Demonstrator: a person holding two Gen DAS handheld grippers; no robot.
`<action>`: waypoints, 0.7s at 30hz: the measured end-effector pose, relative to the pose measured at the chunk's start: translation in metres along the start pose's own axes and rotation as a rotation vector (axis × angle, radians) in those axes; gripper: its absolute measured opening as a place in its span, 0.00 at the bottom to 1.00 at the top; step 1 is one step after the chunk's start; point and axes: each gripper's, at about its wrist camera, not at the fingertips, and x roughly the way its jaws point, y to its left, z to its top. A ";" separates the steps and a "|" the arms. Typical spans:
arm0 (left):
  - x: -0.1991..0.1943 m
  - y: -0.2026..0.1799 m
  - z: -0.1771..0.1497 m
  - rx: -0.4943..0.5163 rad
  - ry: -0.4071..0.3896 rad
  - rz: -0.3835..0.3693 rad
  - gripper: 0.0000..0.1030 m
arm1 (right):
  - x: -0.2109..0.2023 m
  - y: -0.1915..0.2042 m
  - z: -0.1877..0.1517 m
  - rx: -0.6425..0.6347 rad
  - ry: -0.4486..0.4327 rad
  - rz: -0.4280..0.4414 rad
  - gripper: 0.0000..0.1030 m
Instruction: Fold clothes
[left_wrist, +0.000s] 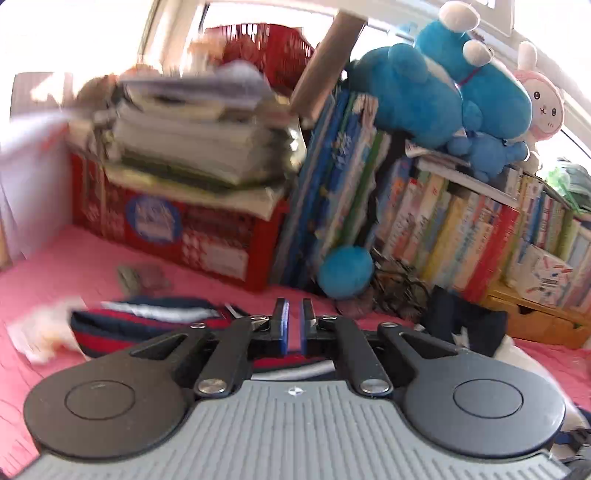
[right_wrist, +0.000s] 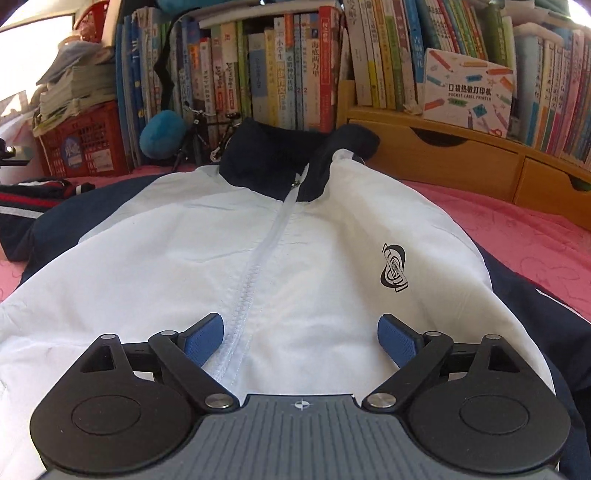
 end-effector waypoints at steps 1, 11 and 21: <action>0.005 0.005 0.000 0.019 -0.011 0.106 0.48 | 0.000 0.001 0.000 -0.003 0.000 -0.005 0.89; 0.082 0.056 -0.034 -0.256 0.373 0.249 0.09 | 0.000 0.001 -0.001 -0.006 0.002 -0.006 0.89; -0.020 -0.070 -0.018 0.012 0.285 -0.474 0.13 | -0.001 0.000 0.000 -0.001 0.002 -0.004 0.90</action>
